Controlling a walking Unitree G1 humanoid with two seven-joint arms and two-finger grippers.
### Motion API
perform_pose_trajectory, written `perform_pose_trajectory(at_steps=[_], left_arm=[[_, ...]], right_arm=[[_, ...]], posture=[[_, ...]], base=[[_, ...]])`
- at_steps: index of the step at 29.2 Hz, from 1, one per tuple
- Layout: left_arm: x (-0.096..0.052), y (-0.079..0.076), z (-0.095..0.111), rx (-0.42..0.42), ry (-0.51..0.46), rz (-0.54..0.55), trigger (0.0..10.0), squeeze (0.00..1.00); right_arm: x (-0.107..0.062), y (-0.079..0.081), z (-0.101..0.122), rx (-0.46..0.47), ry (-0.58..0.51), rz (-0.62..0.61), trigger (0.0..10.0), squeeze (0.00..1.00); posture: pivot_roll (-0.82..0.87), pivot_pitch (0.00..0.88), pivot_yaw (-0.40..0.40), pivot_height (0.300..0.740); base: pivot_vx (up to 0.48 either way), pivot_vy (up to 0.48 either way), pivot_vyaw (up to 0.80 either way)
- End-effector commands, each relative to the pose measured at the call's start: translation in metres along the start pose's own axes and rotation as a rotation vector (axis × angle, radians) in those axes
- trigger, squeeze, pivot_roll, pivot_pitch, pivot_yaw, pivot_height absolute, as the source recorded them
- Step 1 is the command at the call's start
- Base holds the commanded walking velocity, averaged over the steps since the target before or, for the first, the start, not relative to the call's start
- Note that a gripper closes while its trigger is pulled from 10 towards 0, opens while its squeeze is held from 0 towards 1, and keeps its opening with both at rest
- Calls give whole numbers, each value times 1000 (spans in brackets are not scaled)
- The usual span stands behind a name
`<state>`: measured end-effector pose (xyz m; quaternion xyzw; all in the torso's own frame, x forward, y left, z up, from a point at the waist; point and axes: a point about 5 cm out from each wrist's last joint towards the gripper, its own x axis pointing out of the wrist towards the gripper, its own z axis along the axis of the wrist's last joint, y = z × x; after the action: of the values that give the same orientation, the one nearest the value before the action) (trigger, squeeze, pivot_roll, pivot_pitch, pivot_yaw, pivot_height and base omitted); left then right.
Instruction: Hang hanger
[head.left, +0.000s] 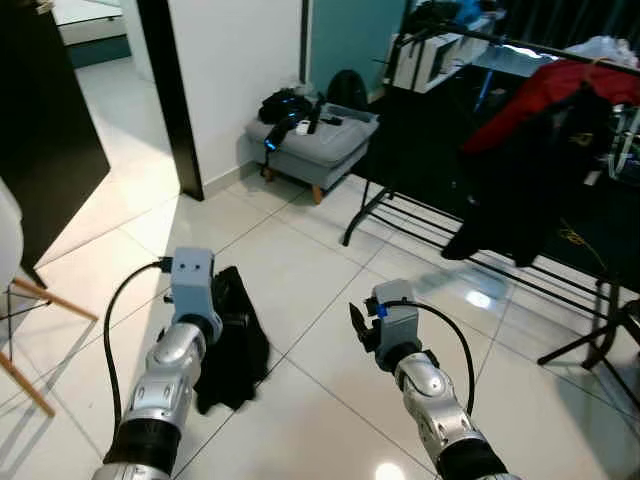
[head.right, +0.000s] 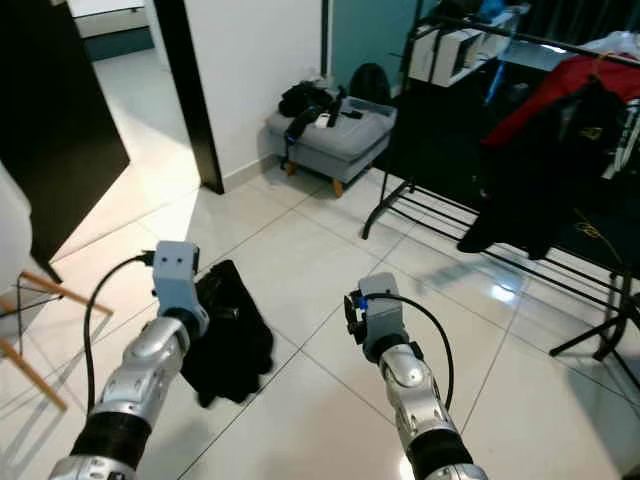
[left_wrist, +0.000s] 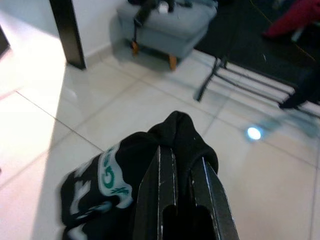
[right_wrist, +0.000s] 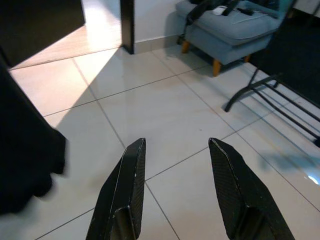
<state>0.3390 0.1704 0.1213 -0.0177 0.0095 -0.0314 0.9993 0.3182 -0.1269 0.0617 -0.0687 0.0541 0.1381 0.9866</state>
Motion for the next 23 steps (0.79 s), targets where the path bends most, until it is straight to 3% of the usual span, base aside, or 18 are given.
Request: perform_pose_trajectory(at_steps=[1, 5, 7, 10, 12, 14, 15, 16, 17, 18, 19, 20, 21, 22, 23], left_arm=[[10, -2, 29, 7, -62, -34, 10000, 0], [16, -5, 52, -23, -104, -135, 10000, 0], [18, -10, 72, -174, -159, -246, 10000, 0], [18, -10, 72, -174, -159, -246, 10000, 0], [22, -19, 92, -425, -210, -405, 10000, 0], [22, -19, 92, -425, -210, -405, 10000, 0], [24, -25, 101, -474, -233, -490, 10000, 0], [27, -32, 107, -413, -264, -578, 10000, 0], [27, -32, 107, -413, -264, -578, 10000, 0], [29, -39, 108, -284, -276, -641, 10000, 0], [29, -39, 108, -284, -276, -641, 10000, 0], [30, -46, 107, -143, -279, -706, 10000, 0], [30, -46, 107, -143, -279, -706, 10000, 0], [30, -51, 106, -39, -289, -737, 10000, 0], [30, -54, 106, 11, -295, -749, 10000, 0]], right_arm=[[-1, 7, -5, -18, 10, 40, 10000, 0], [-2, 19, -6, -40, 9, 129, 10000, 0], [-4, 28, -9, -52, 22, 228, 10000, 0], [-4, 28, -9, -52, 22, 228, 10000, 0], [-10, 34, -17, -105, 54, 318, 10000, 0], [-10, 34, -17, -105, 54, 318, 10000, 0], [-14, 35, -20, -127, 62, 347, 10000, 0], [-16, 35, -23, -146, 76, 371, 10000, 0], [-16, 35, -23, -146, 76, 371, 10000, 0], [-19, 34, -25, -153, 86, 386, 10000, 0], [-19, 34, -25, -153, 86, 386, 10000, 0], [-21, 32, -24, -163, 78, 393, 10000, 0], [-21, 32, -24, -163, 78, 393, 10000, 0], [-22, 31, -23, -170, 68, 400, 10000, 0], [-23, 30, -23, -173, 59, 404, 10000, 0]], posture=[[-3, 68, -43, 740], [5, 71, -25, 740], [1, 65, -11, 740], [1, 65, -11, 740], [-18, 55, 13, 740], [-18, 55, 13, 740], [-23, 53, 16, 740], [-34, 55, 14, 740], [-34, 55, 14, 740], [-40, 59, 10, 740], [-40, 59, 10, 740], [-43, 61, 13, 740], [-43, 61, 13, 740], [-44, 65, 21, 740], [-44, 65, 21, 740]], base=[[0, 0, 0], [0, 0, 0], [0, 0, 0], [0, 0, 0], [0, 0, 0], [0, 0, 0], [0, 0, 0], [0, 0, 0], [0, 0, 0], [0, 0, 0], [0, 0, 0], [0, 0, 0], [0, 0, 0], [0, 0, 0], [0, 0, 0]])
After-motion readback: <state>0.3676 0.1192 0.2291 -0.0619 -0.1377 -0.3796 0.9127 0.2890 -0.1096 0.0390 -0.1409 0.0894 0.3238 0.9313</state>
